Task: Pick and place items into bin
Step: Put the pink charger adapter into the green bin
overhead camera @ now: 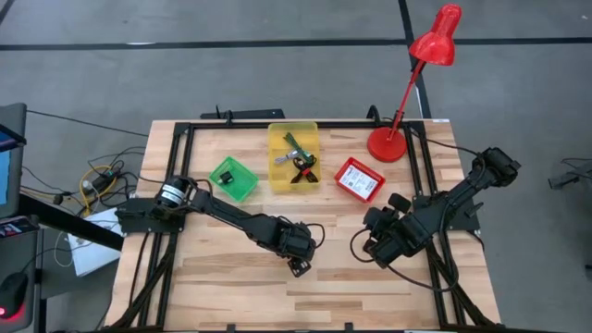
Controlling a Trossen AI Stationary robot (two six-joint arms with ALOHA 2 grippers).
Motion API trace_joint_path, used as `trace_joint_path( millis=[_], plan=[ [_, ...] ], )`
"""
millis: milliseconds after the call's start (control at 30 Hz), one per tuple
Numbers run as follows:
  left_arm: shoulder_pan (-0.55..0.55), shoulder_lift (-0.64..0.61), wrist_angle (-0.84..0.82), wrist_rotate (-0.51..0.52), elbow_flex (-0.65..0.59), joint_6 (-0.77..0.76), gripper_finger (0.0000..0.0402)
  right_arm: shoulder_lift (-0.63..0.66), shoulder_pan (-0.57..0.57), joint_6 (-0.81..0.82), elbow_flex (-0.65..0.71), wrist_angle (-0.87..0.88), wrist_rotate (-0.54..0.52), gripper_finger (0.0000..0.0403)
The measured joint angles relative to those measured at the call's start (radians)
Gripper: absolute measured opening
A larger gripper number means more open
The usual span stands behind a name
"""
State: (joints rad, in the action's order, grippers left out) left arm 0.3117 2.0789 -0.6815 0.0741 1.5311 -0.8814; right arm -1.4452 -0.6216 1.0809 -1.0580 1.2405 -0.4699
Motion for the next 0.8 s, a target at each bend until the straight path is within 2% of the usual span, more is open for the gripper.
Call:
trace_joint_path(
  millis=[467,800],
  plan=[
    [0.001,0.000,-0.078,0.065,0.000,0.035,0.0231,0.000,0.000,0.000,0.000,-0.002,-0.002,0.0121],
    [-0.007,0.002,-0.109,0.089,-0.028,0.115,0.0231,0.000,0.000,0.000,0.000,-0.009,-0.002,0.0121]
  ],
)
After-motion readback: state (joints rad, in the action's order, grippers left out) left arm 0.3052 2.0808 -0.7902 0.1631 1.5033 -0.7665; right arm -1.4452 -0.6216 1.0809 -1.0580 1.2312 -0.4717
